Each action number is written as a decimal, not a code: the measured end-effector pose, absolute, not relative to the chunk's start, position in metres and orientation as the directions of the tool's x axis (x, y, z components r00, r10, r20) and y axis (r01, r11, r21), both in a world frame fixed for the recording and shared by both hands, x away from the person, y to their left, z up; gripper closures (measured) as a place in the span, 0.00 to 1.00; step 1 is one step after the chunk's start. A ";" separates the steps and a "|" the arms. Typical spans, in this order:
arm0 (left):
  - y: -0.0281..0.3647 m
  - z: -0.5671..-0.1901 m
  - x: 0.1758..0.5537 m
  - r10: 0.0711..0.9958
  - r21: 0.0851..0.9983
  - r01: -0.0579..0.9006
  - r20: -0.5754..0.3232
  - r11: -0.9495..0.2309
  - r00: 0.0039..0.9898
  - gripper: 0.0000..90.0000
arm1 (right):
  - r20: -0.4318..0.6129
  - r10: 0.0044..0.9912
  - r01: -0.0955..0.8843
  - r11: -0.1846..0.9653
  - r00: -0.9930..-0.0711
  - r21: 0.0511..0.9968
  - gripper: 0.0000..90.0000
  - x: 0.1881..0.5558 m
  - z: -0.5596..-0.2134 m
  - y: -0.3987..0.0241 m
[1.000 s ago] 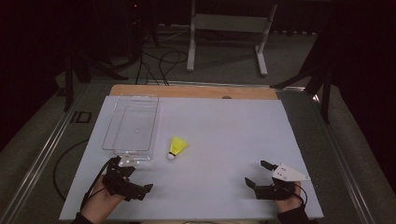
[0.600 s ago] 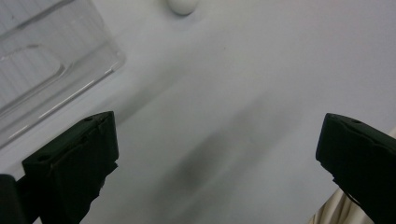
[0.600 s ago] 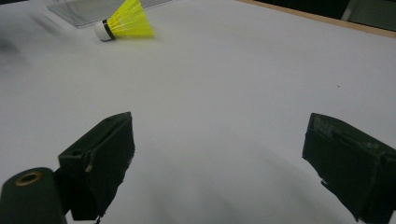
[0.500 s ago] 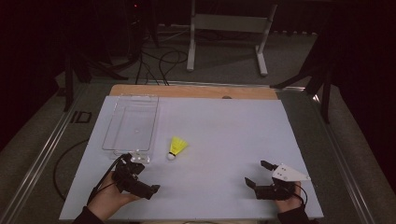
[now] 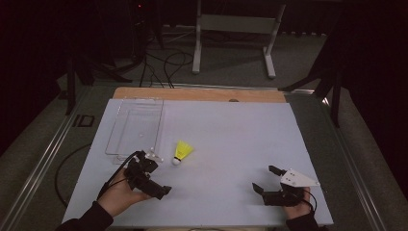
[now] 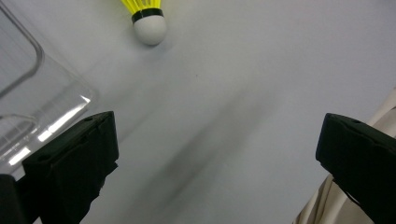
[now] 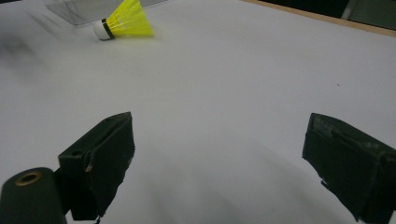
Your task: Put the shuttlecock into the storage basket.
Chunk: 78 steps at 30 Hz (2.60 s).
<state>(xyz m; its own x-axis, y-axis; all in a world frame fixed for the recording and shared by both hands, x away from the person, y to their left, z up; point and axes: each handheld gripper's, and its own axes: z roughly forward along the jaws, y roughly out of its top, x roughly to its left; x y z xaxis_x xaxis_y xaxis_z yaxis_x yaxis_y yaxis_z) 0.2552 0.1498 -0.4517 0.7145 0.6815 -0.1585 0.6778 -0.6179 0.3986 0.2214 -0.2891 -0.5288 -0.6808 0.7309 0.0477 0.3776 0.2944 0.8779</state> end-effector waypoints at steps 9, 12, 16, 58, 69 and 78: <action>0.141 -0.450 0.271 0.683 0.364 0.688 -0.168 -0.627 0.711 0.00 | 0.048 0.732 0.377 0.293 -0.680 0.879 0.10 0.221 -0.529 -0.289; 0.136 -0.450 0.276 0.682 0.351 0.689 -0.168 -0.634 0.712 0.00 | 0.048 0.731 0.376 0.293 -0.681 0.879 0.10 0.221 -0.529 -0.289; 0.126 -0.451 0.281 0.667 0.337 0.681 -0.176 -0.650 0.724 0.00 | 0.048 0.731 0.377 0.294 -0.681 0.878 0.10 0.221 -0.529 -0.289; 0.090 -0.493 0.344 0.809 0.270 0.803 -0.121 -0.531 0.576 0.25 | 0.060 0.725 0.385 0.292 -0.687 0.876 0.10 0.222 -0.530 -0.289; 0.094 -0.501 0.348 0.807 0.221 0.806 -0.111 -0.549 0.580 0.52 | 0.057 0.724 0.385 0.296 -0.687 0.874 0.10 0.222 -0.530 -0.288; 0.093 -0.504 0.352 0.809 0.179 0.813 -0.113 -0.554 0.576 0.64 | 0.059 0.725 0.387 0.295 -0.687 0.874 0.10 0.222 -0.530 -0.289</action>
